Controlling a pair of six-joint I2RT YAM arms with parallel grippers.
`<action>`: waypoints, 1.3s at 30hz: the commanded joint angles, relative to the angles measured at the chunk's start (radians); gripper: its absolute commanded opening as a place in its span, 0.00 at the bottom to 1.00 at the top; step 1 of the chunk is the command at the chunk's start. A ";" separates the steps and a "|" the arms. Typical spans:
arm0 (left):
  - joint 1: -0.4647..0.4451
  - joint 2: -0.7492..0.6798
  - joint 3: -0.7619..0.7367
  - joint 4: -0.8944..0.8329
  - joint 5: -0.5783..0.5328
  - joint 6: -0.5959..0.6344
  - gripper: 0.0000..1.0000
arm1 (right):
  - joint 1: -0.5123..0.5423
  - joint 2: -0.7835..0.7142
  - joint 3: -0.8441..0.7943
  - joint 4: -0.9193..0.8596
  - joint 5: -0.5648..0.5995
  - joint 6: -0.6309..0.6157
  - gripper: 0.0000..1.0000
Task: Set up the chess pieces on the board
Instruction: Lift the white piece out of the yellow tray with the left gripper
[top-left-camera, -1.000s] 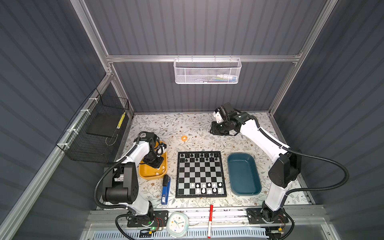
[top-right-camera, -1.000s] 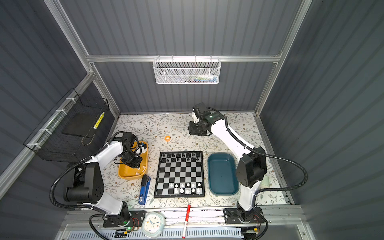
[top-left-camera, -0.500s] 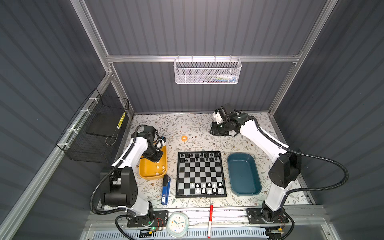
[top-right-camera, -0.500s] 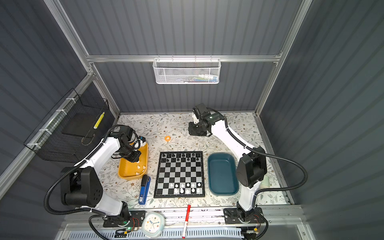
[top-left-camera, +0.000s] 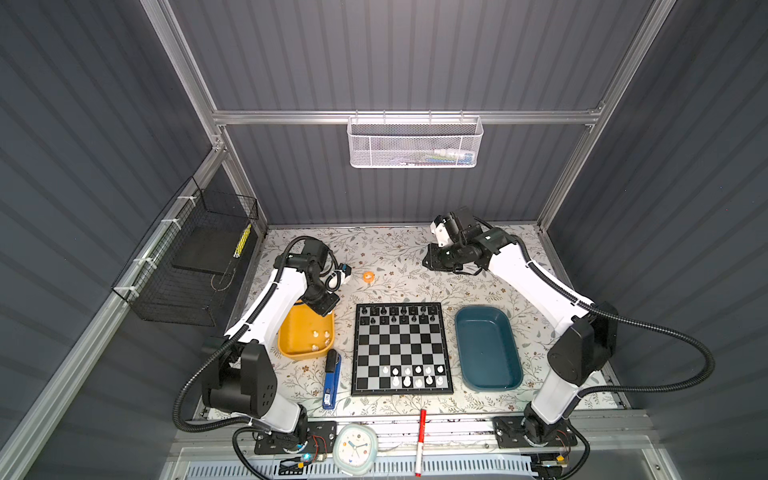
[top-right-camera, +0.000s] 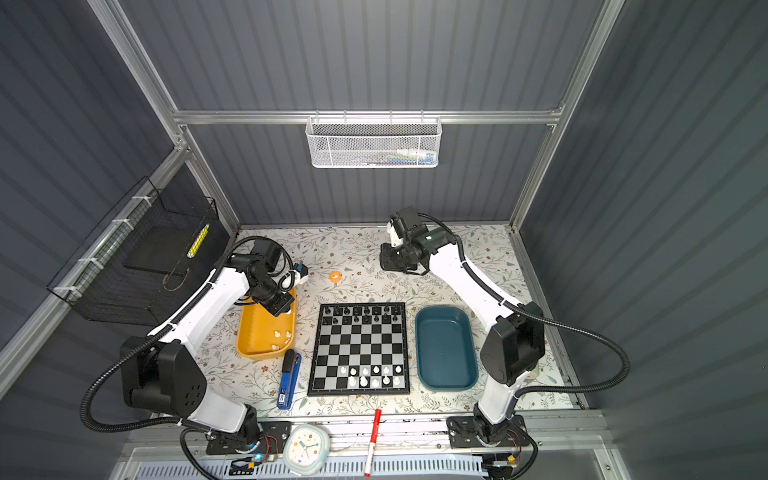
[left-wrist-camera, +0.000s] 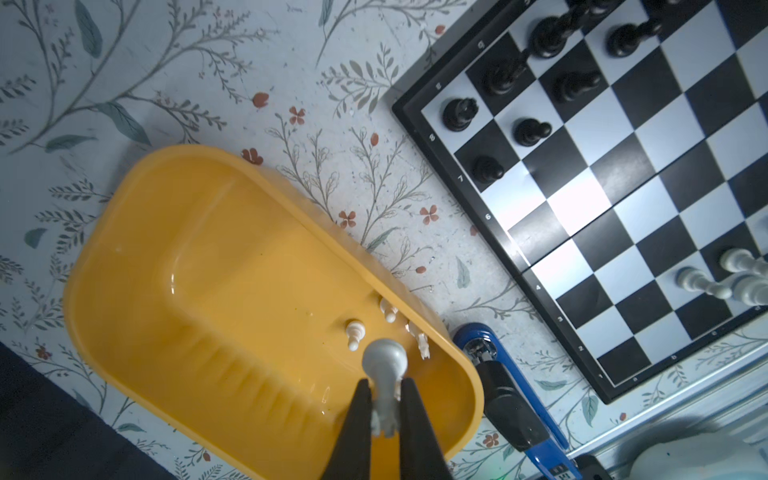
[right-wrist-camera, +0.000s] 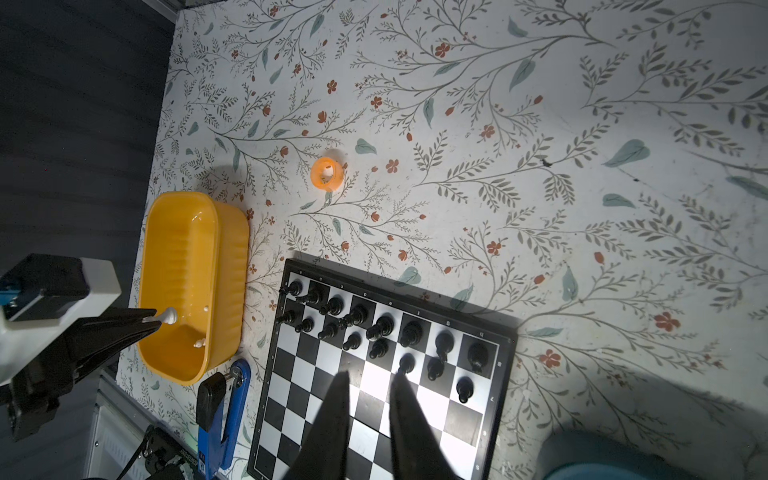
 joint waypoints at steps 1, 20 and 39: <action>-0.015 -0.019 0.057 -0.055 0.030 0.021 0.10 | -0.004 -0.027 -0.023 0.001 0.013 -0.018 0.22; -0.222 0.140 0.183 0.018 0.017 -0.002 0.10 | -0.042 -0.105 -0.119 0.011 -0.030 -0.109 0.22; -0.225 0.093 0.101 -0.022 0.073 0.028 0.10 | -0.045 -0.277 -0.320 0.136 0.004 -0.142 0.22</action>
